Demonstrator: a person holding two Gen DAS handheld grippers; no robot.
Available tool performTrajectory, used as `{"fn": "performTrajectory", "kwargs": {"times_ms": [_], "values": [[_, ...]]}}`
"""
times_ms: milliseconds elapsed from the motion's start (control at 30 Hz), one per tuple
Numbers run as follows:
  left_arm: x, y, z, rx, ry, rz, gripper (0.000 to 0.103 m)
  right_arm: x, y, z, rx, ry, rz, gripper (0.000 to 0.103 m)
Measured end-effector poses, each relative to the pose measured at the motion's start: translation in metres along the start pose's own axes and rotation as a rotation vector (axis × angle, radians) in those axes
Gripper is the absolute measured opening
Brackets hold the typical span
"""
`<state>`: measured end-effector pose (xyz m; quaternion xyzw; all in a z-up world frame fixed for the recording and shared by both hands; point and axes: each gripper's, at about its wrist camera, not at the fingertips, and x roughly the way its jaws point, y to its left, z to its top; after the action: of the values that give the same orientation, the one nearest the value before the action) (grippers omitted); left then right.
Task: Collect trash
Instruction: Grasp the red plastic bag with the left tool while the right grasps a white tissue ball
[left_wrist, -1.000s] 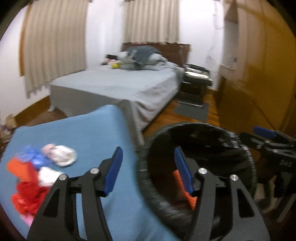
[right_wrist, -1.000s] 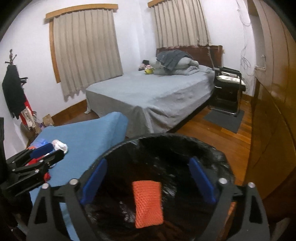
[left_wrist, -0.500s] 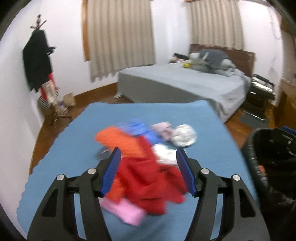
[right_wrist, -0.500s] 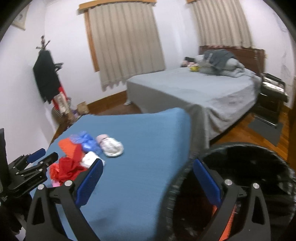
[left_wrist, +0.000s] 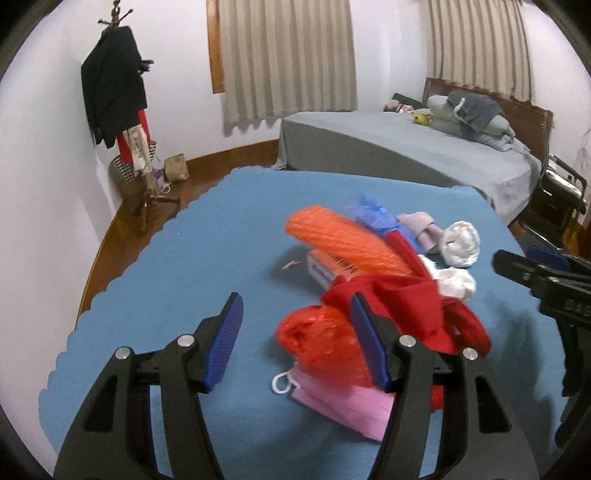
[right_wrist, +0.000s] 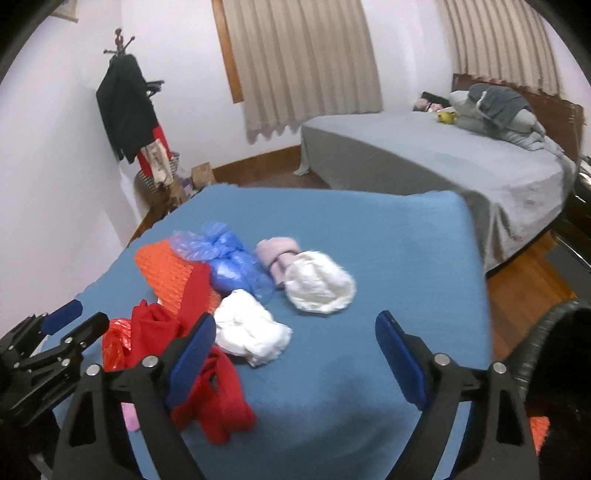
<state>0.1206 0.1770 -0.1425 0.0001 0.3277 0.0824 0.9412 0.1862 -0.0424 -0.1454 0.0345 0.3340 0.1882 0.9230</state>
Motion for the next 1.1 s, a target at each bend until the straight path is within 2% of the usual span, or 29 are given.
{"fn": "performTrajectory", "kwargs": {"times_ms": [400,500,567,667,867,1100], "values": [[0.008,0.02,-0.01,-0.042,0.024,0.015,0.059,0.048,0.016,-0.009,-0.042,0.118,0.024,0.083],[0.007,0.021,-0.012,-0.048,0.025,0.009,0.059,0.055,0.016,-0.01,-0.047,0.162,0.06,0.069],[0.005,0.021,-0.014,-0.053,0.025,0.004,0.059,0.054,0.018,-0.01,-0.055,0.175,0.102,0.051],[0.004,0.019,-0.016,-0.052,0.024,-0.007,0.059,0.05,0.02,-0.011,-0.069,0.175,0.127,0.04],[0.002,0.007,-0.019,-0.048,0.029,-0.037,0.059,0.023,0.013,-0.01,-0.064,0.116,0.119,0.039],[0.017,-0.001,-0.023,-0.042,0.068,-0.055,0.058,-0.002,0.002,-0.014,-0.052,0.082,0.083,0.039]]}}
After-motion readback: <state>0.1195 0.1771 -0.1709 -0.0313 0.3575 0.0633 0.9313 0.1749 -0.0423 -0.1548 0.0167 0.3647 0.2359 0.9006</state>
